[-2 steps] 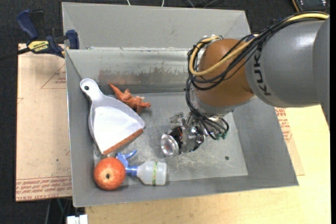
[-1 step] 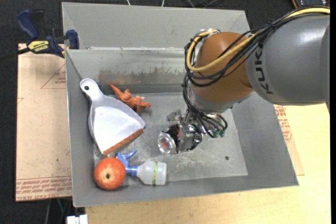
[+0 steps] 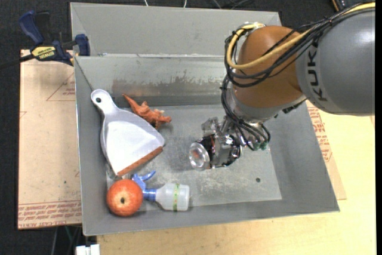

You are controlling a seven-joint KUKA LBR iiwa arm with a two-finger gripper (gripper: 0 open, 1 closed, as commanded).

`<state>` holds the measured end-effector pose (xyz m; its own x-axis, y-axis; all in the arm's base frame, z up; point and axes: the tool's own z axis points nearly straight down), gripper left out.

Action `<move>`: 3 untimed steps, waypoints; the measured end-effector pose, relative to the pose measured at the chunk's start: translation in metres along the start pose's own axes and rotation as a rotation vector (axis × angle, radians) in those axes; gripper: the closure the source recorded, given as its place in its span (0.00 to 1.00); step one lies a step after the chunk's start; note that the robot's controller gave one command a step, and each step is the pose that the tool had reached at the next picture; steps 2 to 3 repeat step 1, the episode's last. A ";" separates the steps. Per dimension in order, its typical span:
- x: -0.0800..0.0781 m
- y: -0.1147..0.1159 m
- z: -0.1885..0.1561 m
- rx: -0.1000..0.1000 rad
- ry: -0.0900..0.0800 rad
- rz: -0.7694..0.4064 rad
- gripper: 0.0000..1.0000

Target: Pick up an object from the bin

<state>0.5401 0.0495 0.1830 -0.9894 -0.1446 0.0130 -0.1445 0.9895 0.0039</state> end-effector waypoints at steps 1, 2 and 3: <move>-0.005 0.034 -0.099 -0.003 -0.008 -0.069 1.00; -0.005 0.034 -0.099 -0.003 -0.008 -0.069 1.00; -0.005 0.034 -0.099 -0.003 -0.008 -0.069 1.00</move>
Offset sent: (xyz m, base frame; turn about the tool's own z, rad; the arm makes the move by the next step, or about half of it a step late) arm -0.0112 0.0043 0.1939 -0.0150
